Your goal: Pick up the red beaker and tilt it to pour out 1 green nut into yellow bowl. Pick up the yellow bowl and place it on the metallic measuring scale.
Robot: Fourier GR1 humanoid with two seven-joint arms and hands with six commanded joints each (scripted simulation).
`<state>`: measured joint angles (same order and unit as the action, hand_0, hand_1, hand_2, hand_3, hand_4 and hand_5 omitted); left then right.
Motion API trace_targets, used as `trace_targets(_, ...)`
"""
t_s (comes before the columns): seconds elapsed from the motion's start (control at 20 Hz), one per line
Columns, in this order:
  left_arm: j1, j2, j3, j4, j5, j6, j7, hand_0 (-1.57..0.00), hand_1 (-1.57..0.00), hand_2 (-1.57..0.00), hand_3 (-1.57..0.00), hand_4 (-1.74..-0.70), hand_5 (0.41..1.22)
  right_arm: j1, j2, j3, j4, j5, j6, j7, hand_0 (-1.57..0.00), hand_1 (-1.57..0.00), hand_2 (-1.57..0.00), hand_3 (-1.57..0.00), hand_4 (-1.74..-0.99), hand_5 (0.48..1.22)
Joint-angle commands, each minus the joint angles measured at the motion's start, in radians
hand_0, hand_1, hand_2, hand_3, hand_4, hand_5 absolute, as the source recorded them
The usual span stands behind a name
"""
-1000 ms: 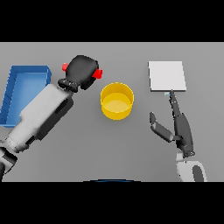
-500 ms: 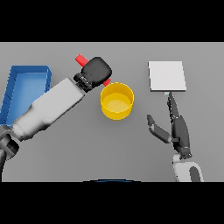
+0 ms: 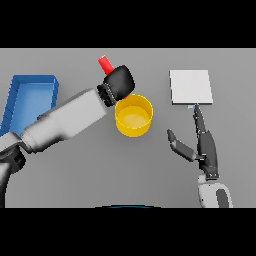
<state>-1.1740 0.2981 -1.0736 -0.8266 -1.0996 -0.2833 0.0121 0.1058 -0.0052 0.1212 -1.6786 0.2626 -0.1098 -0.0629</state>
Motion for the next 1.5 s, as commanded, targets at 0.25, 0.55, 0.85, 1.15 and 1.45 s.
trace_targets(0.25, -0.088, -0.028, -0.109, 0.064, -0.063, -0.038, -0.057, -1.57, -1.57, -1.57, -1.57, -1.74, 1.221, 0.006, -0.003, 0.008, -0.005, 0.027, -0.014, -0.003, 0.00, 0.00, 0.00, 0.00, -1.216, 0.585)
trace_targets(0.55, -0.151, -0.048, -0.195, 0.113, -0.110, 0.008, -0.107, -1.57, -1.57, -1.57, -1.57, -1.73, 1.221, -0.011, -0.005, 0.007, 0.014, 0.041, -0.024, -0.019, 0.00, 0.00, 0.00, 0.00, -1.210, 0.594)
trace_targets(0.85, -0.300, 0.013, -0.124, 0.166, -0.051, 0.033, -0.146, -1.57, -1.57, -1.40, -1.51, -1.68, 1.221, -0.016, -0.001, 0.013, 0.014, 0.045, -0.025, -0.020, 0.00, 0.00, 0.00, 0.00, -1.201, 0.592)
trace_targets(1.15, -0.453, 0.076, 0.045, 0.341, 0.091, 0.068, -0.119, -1.57, -1.57, -1.53, -1.35, -1.71, 1.221, -0.032, 0.006, -0.002, 0.022, -0.013, 0.004, -0.031, 0.00, 0.00, 0.00, 0.00, -1.183, 0.595)
trace_targets(1.45, -0.399, 0.191, 0.365, 0.529, 0.430, 0.140, 0.032, -1.57, -1.57, -1.56, -1.37, -1.73, 1.221, -0.030, -0.003, -0.005, 0.021, -0.034, 0.024, -0.037, 0.00, 0.00, 0.00, 0.00, -1.224, 0.592)
